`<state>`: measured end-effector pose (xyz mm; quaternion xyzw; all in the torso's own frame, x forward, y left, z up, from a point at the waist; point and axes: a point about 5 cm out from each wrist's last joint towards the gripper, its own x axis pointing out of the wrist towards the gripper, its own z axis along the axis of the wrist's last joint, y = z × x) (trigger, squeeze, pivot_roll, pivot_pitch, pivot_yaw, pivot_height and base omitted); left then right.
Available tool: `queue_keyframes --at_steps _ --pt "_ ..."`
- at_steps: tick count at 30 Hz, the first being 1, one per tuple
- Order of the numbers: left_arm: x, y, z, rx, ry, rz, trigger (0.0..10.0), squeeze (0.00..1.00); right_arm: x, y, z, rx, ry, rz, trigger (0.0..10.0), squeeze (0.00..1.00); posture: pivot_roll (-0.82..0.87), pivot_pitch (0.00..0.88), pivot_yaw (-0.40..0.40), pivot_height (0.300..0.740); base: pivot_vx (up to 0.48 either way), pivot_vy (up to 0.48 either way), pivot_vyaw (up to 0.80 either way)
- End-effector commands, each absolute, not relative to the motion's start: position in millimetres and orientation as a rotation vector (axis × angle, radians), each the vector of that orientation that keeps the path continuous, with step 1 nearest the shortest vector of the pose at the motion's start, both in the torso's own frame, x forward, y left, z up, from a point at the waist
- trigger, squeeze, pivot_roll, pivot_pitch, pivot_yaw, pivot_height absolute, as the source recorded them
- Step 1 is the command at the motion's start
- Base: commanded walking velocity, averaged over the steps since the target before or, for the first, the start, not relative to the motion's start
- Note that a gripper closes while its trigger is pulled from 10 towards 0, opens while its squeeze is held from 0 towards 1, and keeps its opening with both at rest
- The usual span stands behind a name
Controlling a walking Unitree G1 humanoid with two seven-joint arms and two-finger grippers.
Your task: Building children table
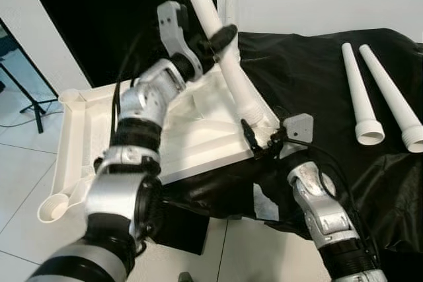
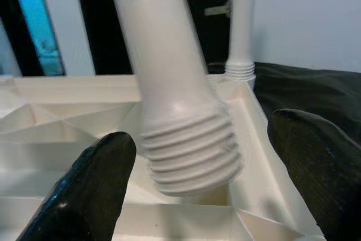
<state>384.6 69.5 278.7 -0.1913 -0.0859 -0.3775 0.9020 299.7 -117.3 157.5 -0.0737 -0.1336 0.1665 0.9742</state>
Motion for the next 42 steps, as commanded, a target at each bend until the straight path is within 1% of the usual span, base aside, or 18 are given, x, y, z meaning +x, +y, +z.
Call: queue_keyframes --at_steps 1,10,11,12,15,20,21,26,34,42 --pt "380.6 71.7 290.1 -0.353 -0.256 -0.763 10.0 0.0 300.4 -113.7 160.5 -0.179 -0.266 0.366 10.0 0.0 -0.04 0.0 0.064 0.74 0.0 0.0 0.0" --pt "360.7 61.8 291.3 -0.289 -0.36 -0.739 10.0 0.0 305.5 -112.4 164.2 -0.219 -0.206 0.426 10.0 0.0 -0.03 0.0 0.053 0.74 0.0 0.0 0.0" --pt "355.8 57.4 289.6 -0.248 -0.378 -0.739 10.0 0.0 308.4 -112.1 169.1 -0.23 -0.204 0.43 10.0 0.0 -0.03 0.0 0.053 0.74 0.0 0.0 0.0" --pt "355.8 57.4 289.6 -0.248 -0.378 -0.739 10.0 0.0 308.4 -112.1 169.1 -0.23 -0.204 0.43 10.0 0.0 -0.03 0.0 0.053 0.74 0.0 0.0 0.0" --pt "344.6 46.4 285.3 -0.176 -0.406 -0.748 10.0 0.0 315.2 -111.7 180.8 -0.25 -0.192 0.445 10.0 0.0 -0.03 0.0 0.051 0.74 0.0 0.0 0.0" --pt "335.9 38.5 284.3 -0.156 -0.423 -0.764 10.0 0.0 320.1 -113.6 186.0 -0.274 -0.17 0.455 10.0 0.0 -0.03 0.0 0.051 0.74 0.0 0.0 0.0" --pt "330.0 33.7 283.3 -0.14 -0.432 -0.784 10.0 0.0 323.4 -114.3 189.9 -0.279 -0.166 0.462 10.0 0.0 -0.03 0.0 0.05 0.74 0.0 0.0 0.0" --pt "326.9 31.1 283.0 -0.137 -0.436 -0.789 10.0 0.0 325.5 -113.9 192.5 -0.285 -0.166 0.473 10.0 0.0 -0.03 0.0 0.048 0.74 0.0 0.0 0.0" --pt "315.5 19.3 279.3 -0.13 -0.439 -0.816 10.0 0.0 328.9 -104.6 202.1 -0.304 -0.18 0.552 10.0 0.0 -0.02 0.0 0.044 0.74 0.0 0.0 0.0" --pt "311.0 13.0 278.0 -0.115 -0.438 -0.832 10.0 0.0 328.2 -100.6 203.2 -0.319 -0.182 0.583 10.0 0.0 -0.02 0.0 0.043 0.74 0.0 0.0 0.0"
